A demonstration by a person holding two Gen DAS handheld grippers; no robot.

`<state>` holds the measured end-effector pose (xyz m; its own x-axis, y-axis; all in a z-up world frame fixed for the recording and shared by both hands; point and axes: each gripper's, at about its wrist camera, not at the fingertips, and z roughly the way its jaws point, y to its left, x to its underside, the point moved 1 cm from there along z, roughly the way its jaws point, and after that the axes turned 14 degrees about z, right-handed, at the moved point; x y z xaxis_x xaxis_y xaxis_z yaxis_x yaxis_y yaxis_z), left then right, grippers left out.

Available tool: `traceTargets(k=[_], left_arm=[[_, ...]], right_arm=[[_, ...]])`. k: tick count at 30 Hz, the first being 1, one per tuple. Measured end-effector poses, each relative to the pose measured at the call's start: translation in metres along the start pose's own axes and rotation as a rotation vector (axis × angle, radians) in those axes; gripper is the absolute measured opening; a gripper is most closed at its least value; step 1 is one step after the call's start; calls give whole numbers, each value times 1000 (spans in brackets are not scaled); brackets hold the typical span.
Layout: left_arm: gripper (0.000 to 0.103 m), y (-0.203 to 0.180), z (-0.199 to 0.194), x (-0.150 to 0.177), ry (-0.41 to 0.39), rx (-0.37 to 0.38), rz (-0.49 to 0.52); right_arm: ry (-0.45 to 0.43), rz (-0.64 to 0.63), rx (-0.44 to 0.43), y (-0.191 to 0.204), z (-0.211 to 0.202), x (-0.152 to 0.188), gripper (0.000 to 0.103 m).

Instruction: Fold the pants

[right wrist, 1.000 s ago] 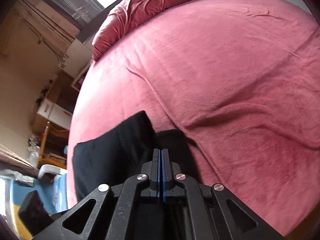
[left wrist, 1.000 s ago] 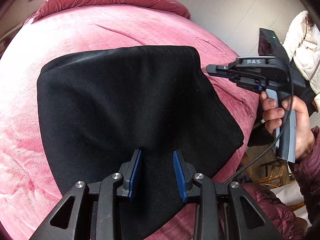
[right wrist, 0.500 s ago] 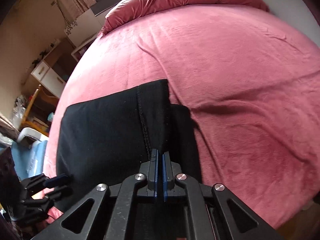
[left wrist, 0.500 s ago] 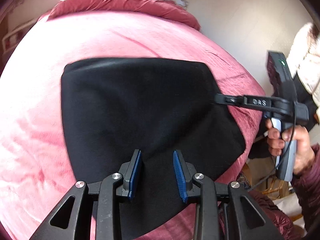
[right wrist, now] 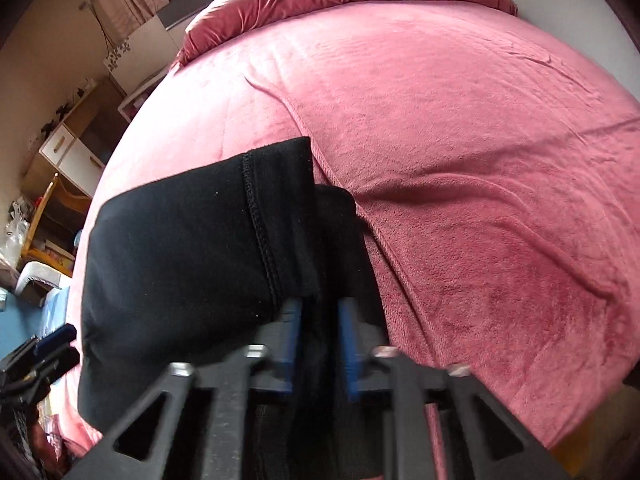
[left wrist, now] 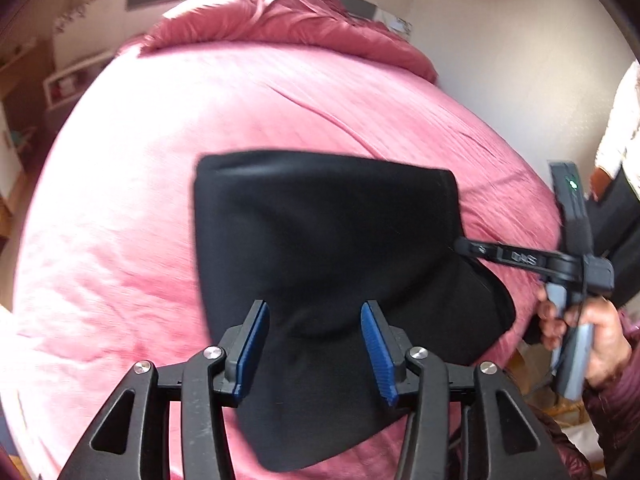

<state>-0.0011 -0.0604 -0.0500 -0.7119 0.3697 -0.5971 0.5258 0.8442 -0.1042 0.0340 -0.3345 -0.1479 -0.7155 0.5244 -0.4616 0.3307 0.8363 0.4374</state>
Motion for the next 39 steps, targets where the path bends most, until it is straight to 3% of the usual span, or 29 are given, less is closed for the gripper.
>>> traceTargets(k=[1,5,8,11,24,31,39], left_arm=[[53,2,-4,4,-10,-27,-1],[64,9,-15,5,-28,-75,-7],[64,18,-19,6,-33,-79,-10],[76,20,-14,6,-27,-69,-21],[83,33,10,11,14,-42,-41],[84,38,26,14,44,11,-68],[84,66,38,31,-6,248,-294]], right_arm=[[-4,2,-4,-2,-4,2,57],[16,11,-40,-7,-13,8,59],[40,22,-68,-17,-14,15,68],[60,39,-76,-20,-13,17,70],[154,41,-135,-23,18,3,78],[191,61,-177,-33,27,2,82],[239,89,-262,-50,23,6,82]])
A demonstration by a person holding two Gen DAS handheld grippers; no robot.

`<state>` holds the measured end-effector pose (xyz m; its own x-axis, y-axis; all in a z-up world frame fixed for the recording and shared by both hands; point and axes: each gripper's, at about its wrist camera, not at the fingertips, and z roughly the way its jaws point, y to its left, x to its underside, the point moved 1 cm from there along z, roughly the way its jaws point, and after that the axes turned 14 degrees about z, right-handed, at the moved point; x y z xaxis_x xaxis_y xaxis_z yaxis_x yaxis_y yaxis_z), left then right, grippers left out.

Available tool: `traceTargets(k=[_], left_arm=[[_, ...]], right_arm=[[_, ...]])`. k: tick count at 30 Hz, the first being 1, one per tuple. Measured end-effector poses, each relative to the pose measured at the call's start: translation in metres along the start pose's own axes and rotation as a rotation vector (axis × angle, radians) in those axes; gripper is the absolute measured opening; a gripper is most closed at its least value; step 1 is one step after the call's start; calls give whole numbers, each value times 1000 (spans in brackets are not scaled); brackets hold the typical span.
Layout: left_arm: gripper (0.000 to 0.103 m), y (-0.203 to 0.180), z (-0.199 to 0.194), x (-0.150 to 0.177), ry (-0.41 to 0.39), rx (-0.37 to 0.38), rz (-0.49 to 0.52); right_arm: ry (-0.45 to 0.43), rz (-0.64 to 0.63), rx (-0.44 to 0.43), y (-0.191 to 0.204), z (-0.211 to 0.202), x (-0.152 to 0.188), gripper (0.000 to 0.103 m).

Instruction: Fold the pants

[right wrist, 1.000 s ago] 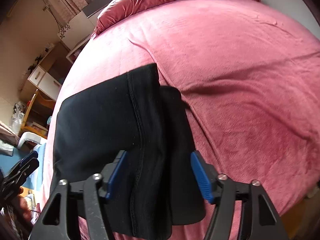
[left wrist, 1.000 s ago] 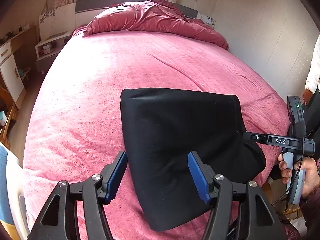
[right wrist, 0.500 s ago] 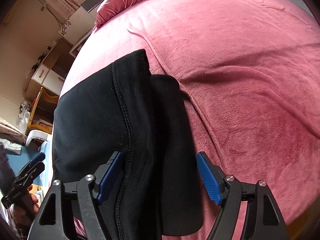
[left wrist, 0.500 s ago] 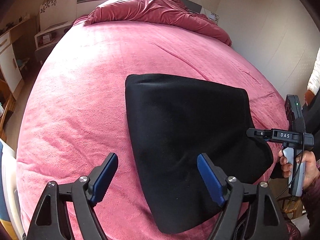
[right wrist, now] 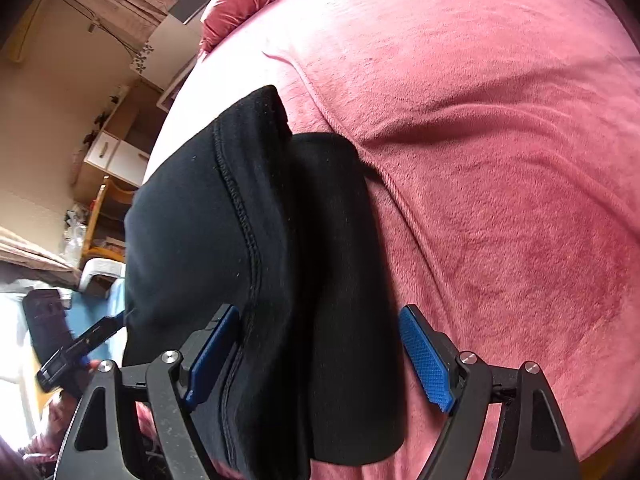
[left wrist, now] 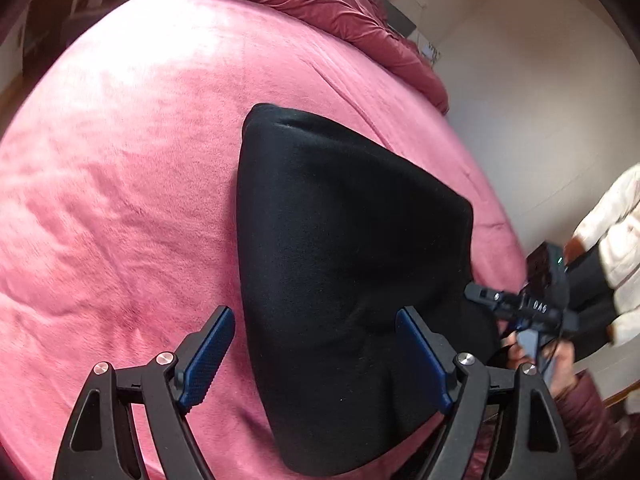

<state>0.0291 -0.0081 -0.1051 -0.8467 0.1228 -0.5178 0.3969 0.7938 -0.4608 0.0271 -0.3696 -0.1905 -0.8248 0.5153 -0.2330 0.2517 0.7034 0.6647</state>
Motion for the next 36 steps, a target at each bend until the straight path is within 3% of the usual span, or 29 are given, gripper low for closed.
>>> traceTargets(k=[4,14,17,19,23,26,32,36], left_arm=[[84,10,12,4,33,49,-47],[85,1,39,-12,84,46,-53],[83,-2,46,-16,89,49,-59],[75,-3,53,-16,110,48,-71],[73,-5,60,-16,123,45,-99],[69,-8,64,-17,132,63,-95],[46,-24,59,-23,92,79,-45],[43,-30,51,-25,76,70,-15]], right_arm=[[18,5,-13,-12,0,3,84],[37,-10,-46,-7,10,0,85],[54,-23,-43,-3,16,0,82],[58,-34,-30,-1,20,-1,82],[61,-32,-21,5,27,-1,82],[51,-59,2,12,28,4,75],[37,-120,35,32,26,13,58],[28,-144,58,47,27,20,53]])
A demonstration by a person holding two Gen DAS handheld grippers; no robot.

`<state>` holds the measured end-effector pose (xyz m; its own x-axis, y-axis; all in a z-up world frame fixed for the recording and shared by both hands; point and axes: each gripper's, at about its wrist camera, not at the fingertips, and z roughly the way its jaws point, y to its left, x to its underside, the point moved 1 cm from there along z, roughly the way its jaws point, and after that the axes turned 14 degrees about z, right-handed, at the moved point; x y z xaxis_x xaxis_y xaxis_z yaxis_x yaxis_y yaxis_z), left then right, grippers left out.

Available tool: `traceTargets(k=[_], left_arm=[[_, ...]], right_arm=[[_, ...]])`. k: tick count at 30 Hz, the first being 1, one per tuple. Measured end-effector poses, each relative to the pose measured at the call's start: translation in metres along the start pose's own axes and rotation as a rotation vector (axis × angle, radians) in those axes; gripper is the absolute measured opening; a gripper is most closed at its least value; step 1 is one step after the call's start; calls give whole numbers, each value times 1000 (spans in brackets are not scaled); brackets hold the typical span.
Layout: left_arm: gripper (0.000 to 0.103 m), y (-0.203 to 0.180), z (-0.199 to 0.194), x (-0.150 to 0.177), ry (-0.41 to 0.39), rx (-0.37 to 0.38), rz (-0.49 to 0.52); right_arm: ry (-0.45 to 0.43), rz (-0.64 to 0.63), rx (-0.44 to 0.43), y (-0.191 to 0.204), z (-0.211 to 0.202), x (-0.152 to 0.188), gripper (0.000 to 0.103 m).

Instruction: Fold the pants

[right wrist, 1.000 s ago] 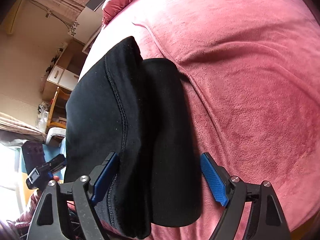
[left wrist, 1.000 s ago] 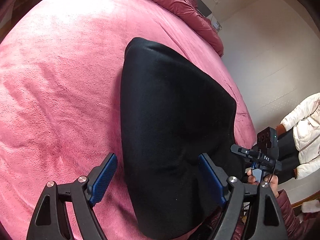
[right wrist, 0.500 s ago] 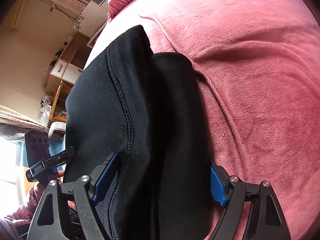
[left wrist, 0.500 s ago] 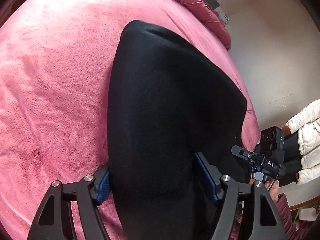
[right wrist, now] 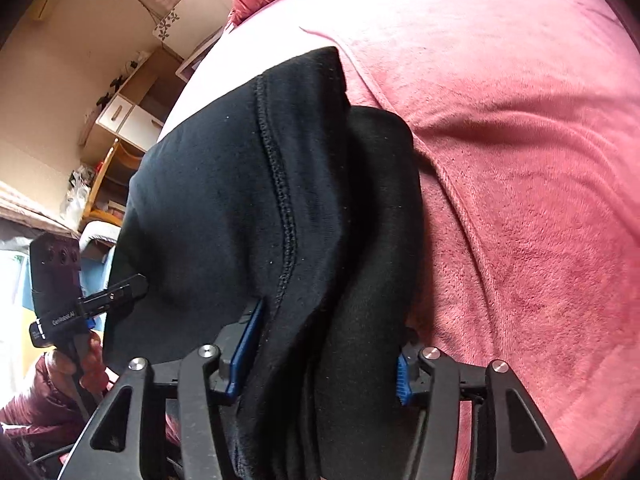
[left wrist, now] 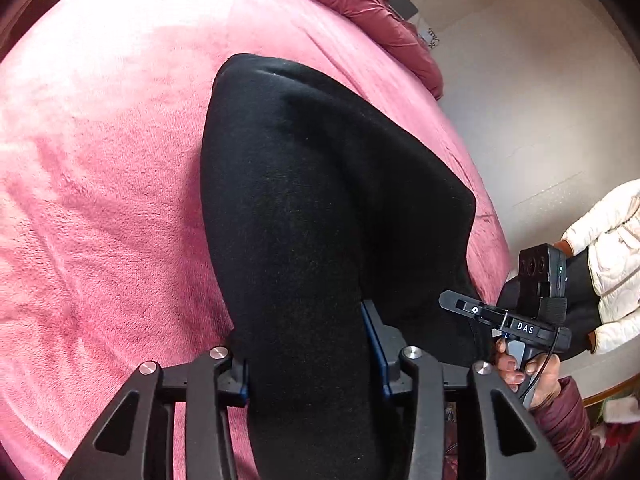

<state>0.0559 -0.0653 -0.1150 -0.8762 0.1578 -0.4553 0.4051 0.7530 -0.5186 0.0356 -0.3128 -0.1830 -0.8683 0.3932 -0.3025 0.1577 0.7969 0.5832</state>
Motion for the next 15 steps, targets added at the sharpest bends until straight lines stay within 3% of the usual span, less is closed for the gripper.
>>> traceTargets(k=[10,15], left_arm=[[42,-8,-33,15,-37,-54,80],[42,-1,-54,2,-87,-100,104]], right_arm=[[-3,-44,-33,42,-1,24,46],[-15,-66,-75,73,8,15,45]])
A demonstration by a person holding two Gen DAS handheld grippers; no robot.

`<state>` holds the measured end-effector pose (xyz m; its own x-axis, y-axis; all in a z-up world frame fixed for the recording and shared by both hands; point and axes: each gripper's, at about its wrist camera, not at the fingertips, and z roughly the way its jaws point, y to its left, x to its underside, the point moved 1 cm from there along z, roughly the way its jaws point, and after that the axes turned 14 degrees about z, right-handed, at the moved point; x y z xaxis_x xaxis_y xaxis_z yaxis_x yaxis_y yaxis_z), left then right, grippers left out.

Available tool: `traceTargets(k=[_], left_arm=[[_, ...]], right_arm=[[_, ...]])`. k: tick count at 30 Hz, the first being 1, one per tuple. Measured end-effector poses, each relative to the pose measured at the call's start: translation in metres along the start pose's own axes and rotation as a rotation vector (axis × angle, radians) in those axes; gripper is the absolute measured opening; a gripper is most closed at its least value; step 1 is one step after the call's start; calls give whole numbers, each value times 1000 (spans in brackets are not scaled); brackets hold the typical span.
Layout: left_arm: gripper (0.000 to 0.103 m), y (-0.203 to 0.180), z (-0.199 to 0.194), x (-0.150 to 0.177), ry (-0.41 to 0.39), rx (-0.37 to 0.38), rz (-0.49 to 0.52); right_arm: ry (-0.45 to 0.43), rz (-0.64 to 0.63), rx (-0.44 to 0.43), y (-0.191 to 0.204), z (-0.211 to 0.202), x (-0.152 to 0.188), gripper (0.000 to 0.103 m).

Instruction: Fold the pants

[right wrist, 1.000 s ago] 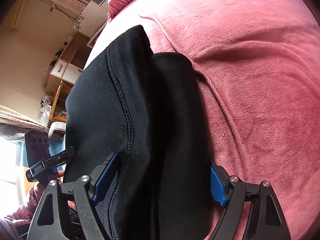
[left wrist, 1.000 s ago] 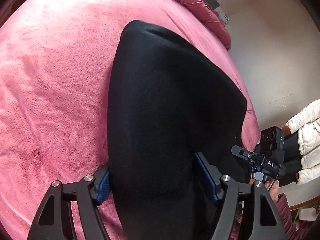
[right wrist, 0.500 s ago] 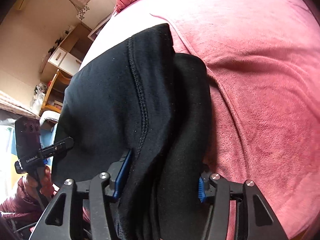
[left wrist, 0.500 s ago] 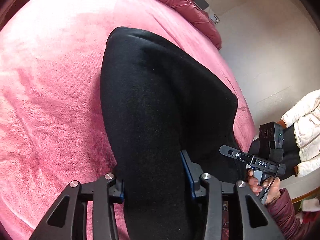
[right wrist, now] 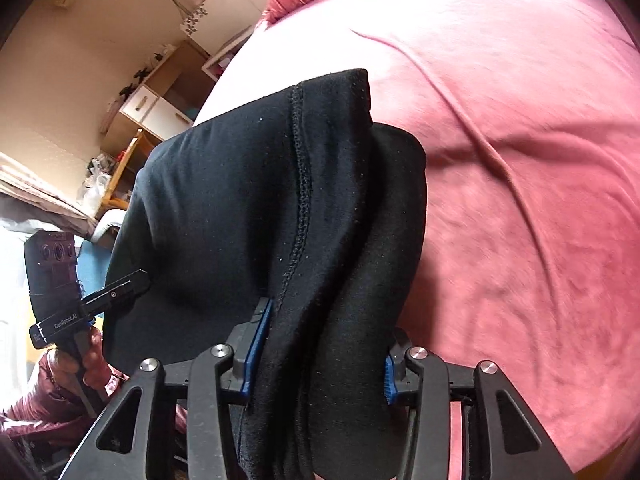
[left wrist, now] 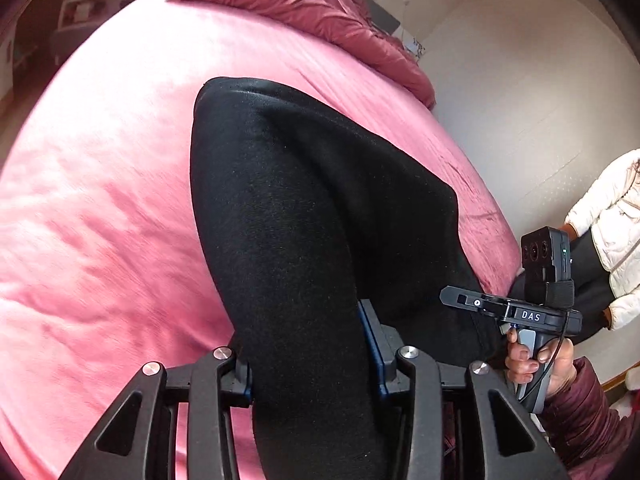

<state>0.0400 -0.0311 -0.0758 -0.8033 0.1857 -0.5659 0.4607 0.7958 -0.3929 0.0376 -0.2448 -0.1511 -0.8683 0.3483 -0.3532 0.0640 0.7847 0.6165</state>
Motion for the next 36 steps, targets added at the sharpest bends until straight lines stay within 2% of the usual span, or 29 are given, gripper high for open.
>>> traceTargets(k=[8,13,18,28,36], left_arm=[[42,16,-22,-34,-68,-122,33],[42,28,-22,-52,-73,-184,48],[42,38,-24,-76,-87,-233,96],[42,70,-14,-120,-104,-268,122],[42,100,-5,-128,-73,-261,87]], right_arm=[[-15,-60,-38,46,25,-41,45],[-2,-83,-44,63,42,-62,45],[-9,-89,-52,60,41,-75,45],[-15,-104,-51,74,51,-116,45],[21,-93,-47,74,78,-144,46]])
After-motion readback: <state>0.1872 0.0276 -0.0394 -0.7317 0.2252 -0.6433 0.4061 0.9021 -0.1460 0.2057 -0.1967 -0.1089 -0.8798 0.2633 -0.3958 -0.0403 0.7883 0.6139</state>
